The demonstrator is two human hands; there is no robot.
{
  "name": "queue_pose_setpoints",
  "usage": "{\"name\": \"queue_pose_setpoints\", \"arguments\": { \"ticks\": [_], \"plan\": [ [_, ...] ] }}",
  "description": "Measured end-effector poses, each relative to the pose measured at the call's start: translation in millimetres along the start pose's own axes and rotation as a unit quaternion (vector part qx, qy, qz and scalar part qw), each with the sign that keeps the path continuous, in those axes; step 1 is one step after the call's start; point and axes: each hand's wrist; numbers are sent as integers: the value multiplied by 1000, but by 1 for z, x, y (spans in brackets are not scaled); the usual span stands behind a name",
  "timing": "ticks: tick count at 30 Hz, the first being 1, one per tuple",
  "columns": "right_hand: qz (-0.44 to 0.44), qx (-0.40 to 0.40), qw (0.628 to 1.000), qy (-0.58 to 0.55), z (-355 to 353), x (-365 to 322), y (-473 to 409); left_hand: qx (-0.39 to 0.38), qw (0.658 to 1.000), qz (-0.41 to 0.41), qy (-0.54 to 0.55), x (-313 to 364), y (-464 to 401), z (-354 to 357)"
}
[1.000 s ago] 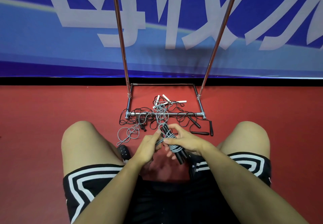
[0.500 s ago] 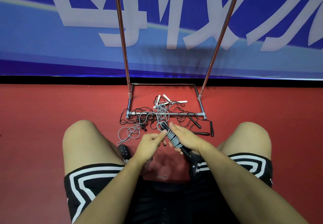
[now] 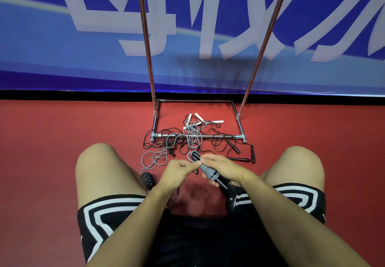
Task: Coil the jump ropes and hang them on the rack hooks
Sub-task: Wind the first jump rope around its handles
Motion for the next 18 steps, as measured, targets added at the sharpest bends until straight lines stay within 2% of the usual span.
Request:
{"name": "queue_pose_setpoints", "arguments": {
  "ticks": [9, 13, 18],
  "plan": [
    [17, -27, 999, -20, -1, 3, -2, 16, 999, -39, -10, -7, -7, 3],
    [33, 15, 996, -77, 1, 6, -10, 43, 998, -35, 11, -5, -8, 6],
    [1, 43, 998, -38, 6, 4, -13, 47, 996, -34, 62, -11, -6, 8]
  ]
}}
Point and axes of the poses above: each hand's wrist, its own y-axis away from the middle knuckle, its own z-axis out of the palm, x = y × z, and after that the axes turned 2 degrees about -y, right-handed
